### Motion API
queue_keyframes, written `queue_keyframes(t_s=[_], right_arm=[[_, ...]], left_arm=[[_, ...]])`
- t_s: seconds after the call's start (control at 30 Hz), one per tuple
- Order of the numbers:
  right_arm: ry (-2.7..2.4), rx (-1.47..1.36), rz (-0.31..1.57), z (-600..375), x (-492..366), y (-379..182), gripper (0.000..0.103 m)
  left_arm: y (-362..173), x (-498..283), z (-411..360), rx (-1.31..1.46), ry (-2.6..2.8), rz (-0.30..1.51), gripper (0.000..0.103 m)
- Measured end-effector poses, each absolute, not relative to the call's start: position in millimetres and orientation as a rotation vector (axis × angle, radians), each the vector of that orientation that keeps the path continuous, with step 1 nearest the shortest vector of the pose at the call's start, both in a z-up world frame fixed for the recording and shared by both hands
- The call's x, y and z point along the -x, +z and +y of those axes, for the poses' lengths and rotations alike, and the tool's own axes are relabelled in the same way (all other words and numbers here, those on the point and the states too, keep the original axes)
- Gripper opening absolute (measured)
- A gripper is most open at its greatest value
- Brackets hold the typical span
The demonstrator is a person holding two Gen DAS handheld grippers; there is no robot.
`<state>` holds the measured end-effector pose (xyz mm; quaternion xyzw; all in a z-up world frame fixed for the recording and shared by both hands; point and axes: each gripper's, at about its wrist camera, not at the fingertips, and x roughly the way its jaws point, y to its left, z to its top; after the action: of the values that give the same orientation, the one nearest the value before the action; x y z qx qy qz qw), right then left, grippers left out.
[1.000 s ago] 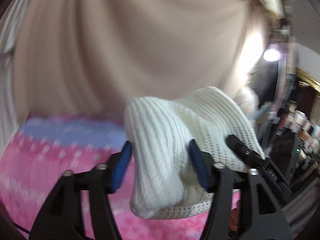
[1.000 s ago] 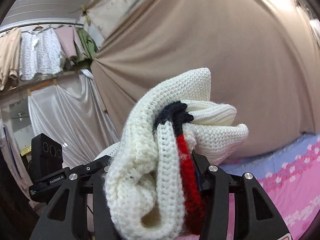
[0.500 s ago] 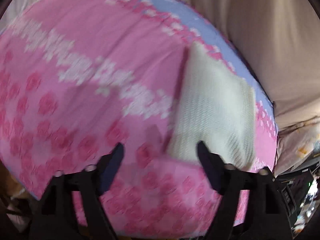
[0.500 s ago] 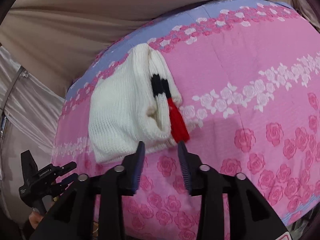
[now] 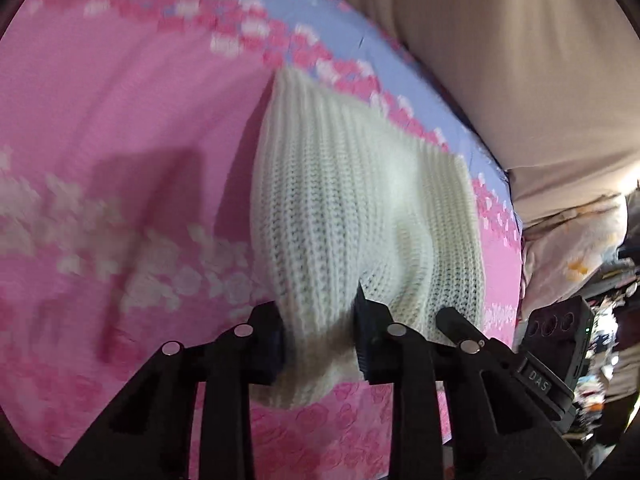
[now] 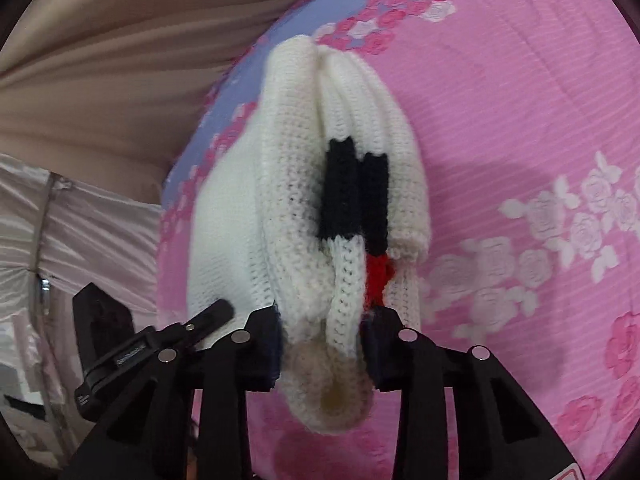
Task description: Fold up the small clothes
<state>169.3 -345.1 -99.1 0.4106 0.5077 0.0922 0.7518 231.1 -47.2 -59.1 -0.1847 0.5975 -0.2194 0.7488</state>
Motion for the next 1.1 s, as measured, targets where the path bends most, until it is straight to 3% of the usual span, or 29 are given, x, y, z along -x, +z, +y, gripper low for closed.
queue_keyframes(t_s=[0.1,0.23,0.3,0.57,0.63,0.7,0.77,0.87,0.9,1.1], right_arm=[[0.273,-0.879,1.081,-326.0,-157.7,-80.1,0.029],[0.134,-0.725,1.207,-329.2,-130.8,-127.6,0.029],[0.106,-0.750,1.204,-336.3,-115.7,-141.8,0.040],[-0.021,-0.369,1.106,-287.5,-113.0,-60.3,0.047],[-0.060,-0.222,1.162,-275.6,-125.3,-82.4,0.042],[-0.059,-0.272,1.207,-281.5,-131.4,-101.8,0.038],[-0.062,-0.329,1.187,-285.3,-127.1,-89.4,0.028],[-0.058,-0.200,1.182,-270.9,-126.2,-78.0,0.027],[-0.050,-0.184,1.195,-265.6,-125.5,-84.4,0.019],[-0.108,-0.195,1.169,-281.9,-136.5,-88.4,0.014]], left_arm=[[-51.2,-225.4,-24.7,0.348,-0.456,1.314,0.026],[-118.6,-204.6,-26.8,0.230,-0.397,1.434,0.032],[-114.1,-192.7,-30.4,0.166,-0.378,1.370,0.037],[-94.0,-187.2,-43.2,0.038,-0.336,1.326,0.039],[-95.7,-187.1,-49.1,0.027,-0.322,1.321,0.040],[-96.4,-184.2,-56.7,-0.006,-0.311,1.308,0.040],[-94.0,-181.3,-52.8,-0.034,-0.299,1.289,0.040],[-93.6,-177.4,-57.6,-0.062,-0.283,1.278,0.041],[-94.0,-176.9,-59.6,-0.074,-0.277,1.275,0.041],[-93.7,-169.8,-60.8,-0.109,-0.270,1.257,0.044]])
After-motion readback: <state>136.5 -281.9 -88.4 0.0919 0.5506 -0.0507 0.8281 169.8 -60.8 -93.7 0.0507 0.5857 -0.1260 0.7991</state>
